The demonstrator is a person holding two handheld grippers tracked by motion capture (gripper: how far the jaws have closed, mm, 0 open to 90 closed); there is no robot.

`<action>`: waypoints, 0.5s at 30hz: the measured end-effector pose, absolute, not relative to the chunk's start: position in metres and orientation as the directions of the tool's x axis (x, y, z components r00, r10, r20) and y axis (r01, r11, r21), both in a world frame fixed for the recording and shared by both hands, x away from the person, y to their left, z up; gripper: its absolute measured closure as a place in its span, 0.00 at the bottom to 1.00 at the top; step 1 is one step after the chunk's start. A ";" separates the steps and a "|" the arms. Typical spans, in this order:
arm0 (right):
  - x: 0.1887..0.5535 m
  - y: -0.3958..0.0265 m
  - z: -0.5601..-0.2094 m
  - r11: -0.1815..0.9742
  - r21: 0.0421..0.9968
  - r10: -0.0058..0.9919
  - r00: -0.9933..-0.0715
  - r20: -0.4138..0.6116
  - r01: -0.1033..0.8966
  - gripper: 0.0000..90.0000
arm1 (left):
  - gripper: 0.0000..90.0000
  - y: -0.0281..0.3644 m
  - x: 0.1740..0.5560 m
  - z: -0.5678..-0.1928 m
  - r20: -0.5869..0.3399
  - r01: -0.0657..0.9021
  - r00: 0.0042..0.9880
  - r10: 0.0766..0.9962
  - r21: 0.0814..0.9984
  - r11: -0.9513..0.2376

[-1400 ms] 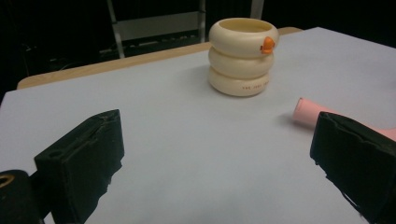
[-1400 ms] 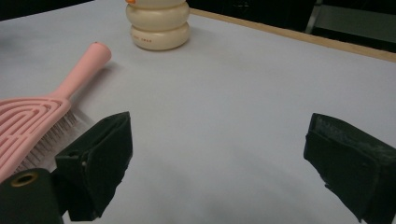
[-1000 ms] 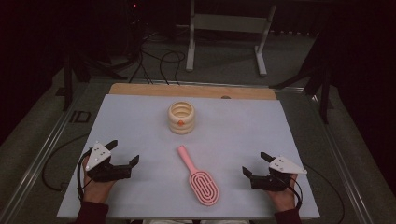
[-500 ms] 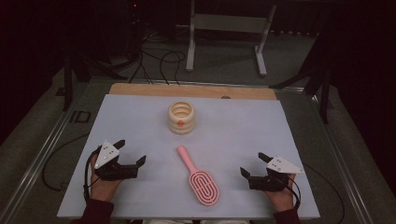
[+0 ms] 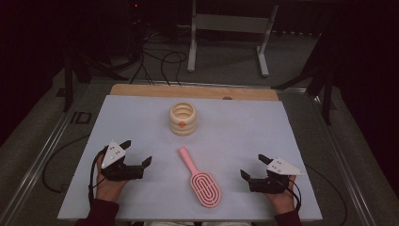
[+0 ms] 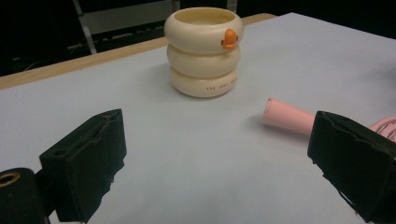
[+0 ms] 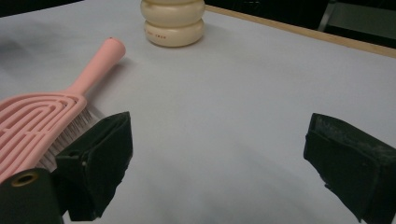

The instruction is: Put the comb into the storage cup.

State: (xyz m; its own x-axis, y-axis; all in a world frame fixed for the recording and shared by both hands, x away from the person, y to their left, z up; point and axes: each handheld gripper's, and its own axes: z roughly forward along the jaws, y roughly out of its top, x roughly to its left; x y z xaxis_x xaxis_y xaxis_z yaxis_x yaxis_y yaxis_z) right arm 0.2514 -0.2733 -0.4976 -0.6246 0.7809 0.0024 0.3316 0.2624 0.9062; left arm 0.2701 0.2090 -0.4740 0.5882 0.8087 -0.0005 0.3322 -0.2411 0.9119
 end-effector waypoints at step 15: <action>0.251 -0.273 -0.497 0.263 0.906 0.781 -0.625 0.003 0.332 0.09 | 0.17 0.193 0.276 -0.480 0.008 0.358 0.585 0.811 0.895 -0.267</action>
